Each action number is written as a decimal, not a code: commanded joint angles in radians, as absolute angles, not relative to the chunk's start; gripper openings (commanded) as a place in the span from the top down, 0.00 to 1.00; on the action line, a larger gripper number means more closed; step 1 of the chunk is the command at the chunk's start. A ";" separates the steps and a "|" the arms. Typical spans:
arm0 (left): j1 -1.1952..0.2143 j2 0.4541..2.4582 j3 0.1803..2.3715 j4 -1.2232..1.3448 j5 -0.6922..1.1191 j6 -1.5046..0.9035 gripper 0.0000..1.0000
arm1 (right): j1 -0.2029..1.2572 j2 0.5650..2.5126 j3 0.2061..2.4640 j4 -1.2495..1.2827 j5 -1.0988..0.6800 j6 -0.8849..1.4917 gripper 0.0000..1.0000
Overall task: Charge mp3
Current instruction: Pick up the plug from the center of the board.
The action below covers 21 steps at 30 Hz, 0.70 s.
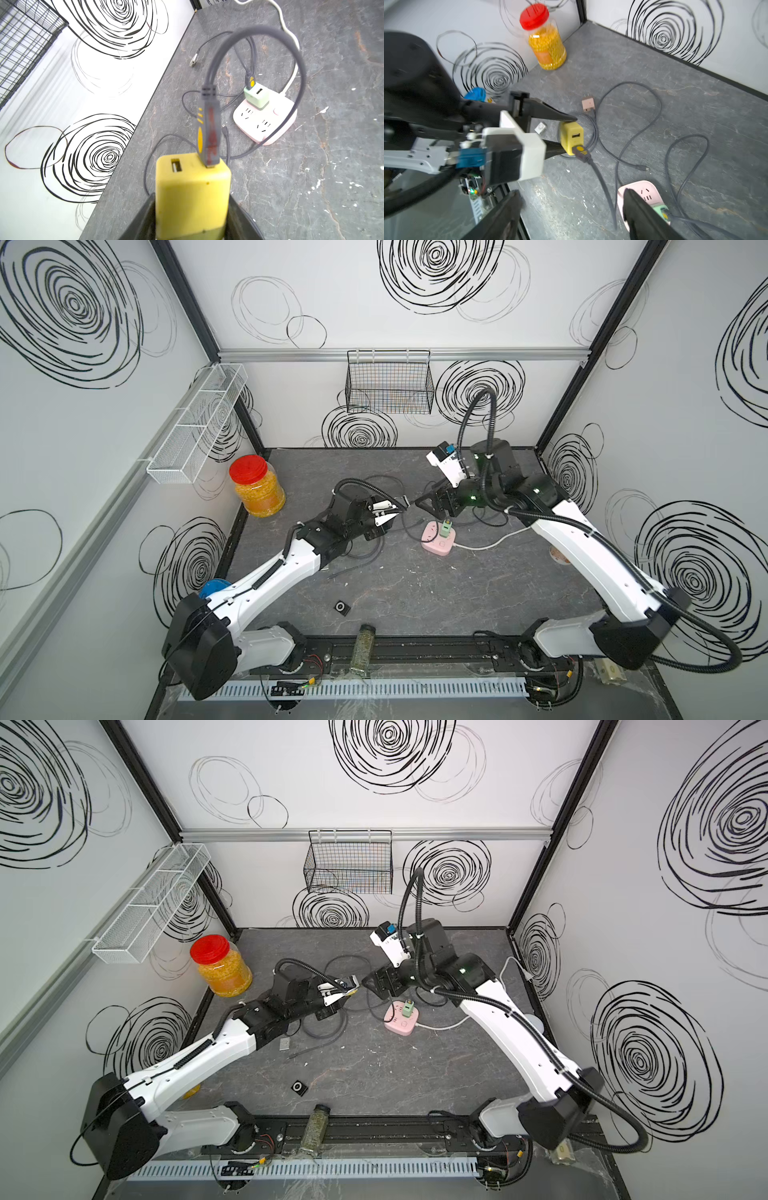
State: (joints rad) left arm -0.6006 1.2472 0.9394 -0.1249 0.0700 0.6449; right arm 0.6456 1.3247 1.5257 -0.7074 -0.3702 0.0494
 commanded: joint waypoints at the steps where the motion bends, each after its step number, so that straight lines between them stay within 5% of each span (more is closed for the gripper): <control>1: -0.592 1.247 0.937 -0.074 0.048 0.600 0.74 | 0.650 1.234 1.448 -0.547 -0.301 0.227 0.19; 11: -0.572 1.224 0.937 -0.049 0.176 0.563 0.73 | 0.724 1.172 1.127 -0.302 -0.370 0.391 0.24; 21: -0.580 1.220 0.928 -0.057 0.202 0.574 0.72 | 0.725 1.315 1.174 -0.240 -0.305 0.384 0.31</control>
